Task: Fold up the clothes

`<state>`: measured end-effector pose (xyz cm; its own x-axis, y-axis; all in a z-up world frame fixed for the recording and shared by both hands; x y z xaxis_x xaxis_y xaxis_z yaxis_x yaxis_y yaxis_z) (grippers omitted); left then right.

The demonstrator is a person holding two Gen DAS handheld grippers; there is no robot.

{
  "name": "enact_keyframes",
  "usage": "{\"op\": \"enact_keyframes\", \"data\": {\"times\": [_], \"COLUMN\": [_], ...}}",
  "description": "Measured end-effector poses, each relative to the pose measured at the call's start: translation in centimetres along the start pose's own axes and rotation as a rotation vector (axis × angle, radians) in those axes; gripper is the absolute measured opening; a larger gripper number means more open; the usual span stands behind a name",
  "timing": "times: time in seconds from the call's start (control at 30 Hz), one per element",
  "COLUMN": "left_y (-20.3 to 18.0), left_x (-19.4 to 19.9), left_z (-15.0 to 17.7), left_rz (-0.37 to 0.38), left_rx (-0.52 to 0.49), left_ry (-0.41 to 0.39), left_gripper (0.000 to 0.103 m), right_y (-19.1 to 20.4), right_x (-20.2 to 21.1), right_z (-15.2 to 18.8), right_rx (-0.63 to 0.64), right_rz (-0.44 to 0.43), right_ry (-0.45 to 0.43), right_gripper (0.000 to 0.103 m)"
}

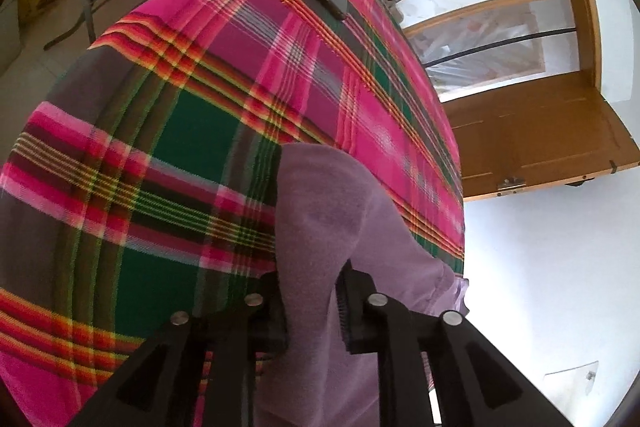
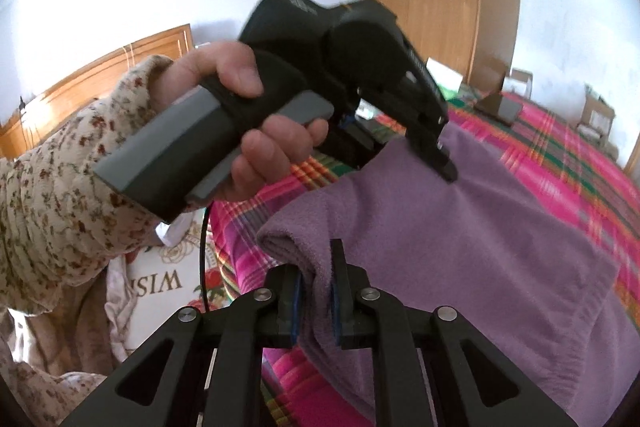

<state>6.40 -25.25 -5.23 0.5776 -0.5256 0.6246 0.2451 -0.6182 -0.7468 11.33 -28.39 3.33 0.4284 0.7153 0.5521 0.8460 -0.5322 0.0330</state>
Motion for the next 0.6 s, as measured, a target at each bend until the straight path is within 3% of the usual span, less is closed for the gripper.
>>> {"op": "enact_keyframes", "data": {"times": [0.1, 0.2, 0.6], "left_y": [-0.2, -0.8, -4.5], "left_x": [0.5, 1.0, 4.7], "left_z": [0.1, 0.3, 2.6], "left_rz": [-0.004, -0.042, -0.084], "left_rx": [0.007, -0.014, -0.081], "left_ry": [-0.017, -0.049, -0.205], "left_gripper": [0.019, 0.023, 0.03], "right_y": [-0.1, -0.6, -5.0], "right_x": [-0.1, 0.6, 6.8], "right_z": [0.1, -0.1, -0.5], "right_rx": [-0.023, -0.048, -0.204], "right_rz": [-0.001, 0.0, 0.078], "right_ry": [0.012, -0.008, -0.133], "right_gripper": [0.017, 0.026, 0.027]}}
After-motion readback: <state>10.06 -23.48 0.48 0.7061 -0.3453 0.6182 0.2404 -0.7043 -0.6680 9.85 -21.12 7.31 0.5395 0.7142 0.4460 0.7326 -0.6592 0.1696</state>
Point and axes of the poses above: each gripper's, at about its wrist camera, not at the fingertips, and x roughly against the way its jaws point, y to its left, z to its underside, the point moved 6 cm from there along -x, roughly the way its jaws point, and after that the axes turned 8 degrees about -y, right-handed, at the moved point
